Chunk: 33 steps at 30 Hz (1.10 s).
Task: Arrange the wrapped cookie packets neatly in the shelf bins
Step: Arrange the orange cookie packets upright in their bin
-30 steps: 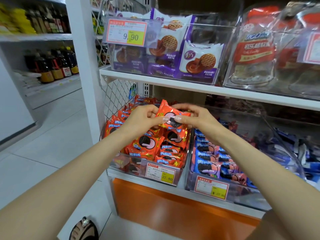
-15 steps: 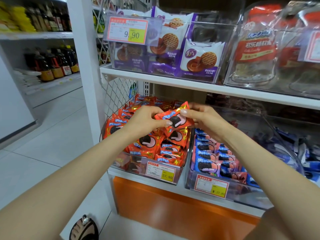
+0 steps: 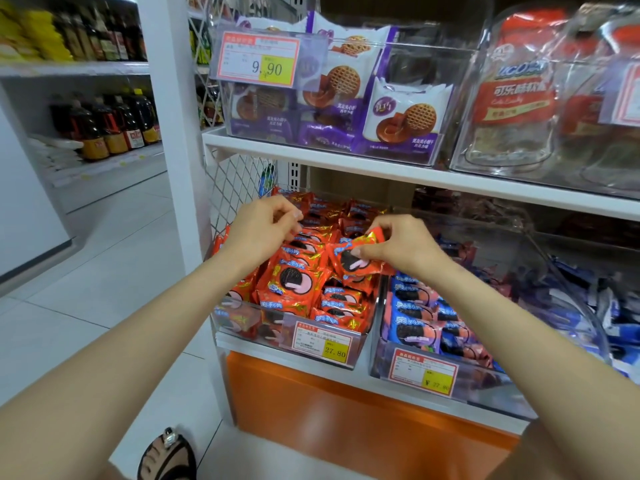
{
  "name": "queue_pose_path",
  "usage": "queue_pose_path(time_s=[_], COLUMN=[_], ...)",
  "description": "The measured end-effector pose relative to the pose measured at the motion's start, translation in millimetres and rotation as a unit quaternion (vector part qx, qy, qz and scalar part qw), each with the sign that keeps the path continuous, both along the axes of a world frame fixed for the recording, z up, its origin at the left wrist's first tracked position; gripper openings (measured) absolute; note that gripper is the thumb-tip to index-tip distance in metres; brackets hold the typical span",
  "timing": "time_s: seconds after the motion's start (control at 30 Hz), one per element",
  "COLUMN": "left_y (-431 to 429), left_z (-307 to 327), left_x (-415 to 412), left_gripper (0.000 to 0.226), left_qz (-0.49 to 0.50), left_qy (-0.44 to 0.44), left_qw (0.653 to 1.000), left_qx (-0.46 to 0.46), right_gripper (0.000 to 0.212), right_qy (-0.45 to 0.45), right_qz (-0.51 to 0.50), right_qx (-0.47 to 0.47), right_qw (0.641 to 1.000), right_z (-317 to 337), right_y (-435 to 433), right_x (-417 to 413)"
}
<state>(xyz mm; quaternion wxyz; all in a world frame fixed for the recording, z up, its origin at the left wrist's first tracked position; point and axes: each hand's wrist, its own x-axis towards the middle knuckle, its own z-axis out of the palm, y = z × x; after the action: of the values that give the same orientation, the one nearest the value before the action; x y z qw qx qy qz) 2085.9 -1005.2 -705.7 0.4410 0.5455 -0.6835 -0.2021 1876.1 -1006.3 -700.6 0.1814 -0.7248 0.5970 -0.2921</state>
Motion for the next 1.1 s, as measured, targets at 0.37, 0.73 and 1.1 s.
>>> queue_pose_path(time_s=[0.37,0.73,1.1], left_y=[-0.1,-4.4,-40.5], left_z=[-10.3,-13.0,-10.9], left_x=[12.7,18.3,17.5], left_gripper=[0.008,0.007,0.035], left_qz=[0.008,0.021,0.085], left_qy=[-0.132,-0.128,-0.199], left_qw=[0.99,0.99,0.976], left_qx=[-0.052,-0.051,-0.039], right_gripper=[0.027,0.028,0.024], right_qy=[0.286,0.268,0.313], right_qz=[-0.012,0.036,0.017], right_qx=[0.019,-0.011,-0.041], right_qw=[0.958,0.963,0.949], right_z=[-16.0,-12.2,-16.6], right_y=[1.0,-3.6,-2.4], right_x=[17.2,14.5,20.2])
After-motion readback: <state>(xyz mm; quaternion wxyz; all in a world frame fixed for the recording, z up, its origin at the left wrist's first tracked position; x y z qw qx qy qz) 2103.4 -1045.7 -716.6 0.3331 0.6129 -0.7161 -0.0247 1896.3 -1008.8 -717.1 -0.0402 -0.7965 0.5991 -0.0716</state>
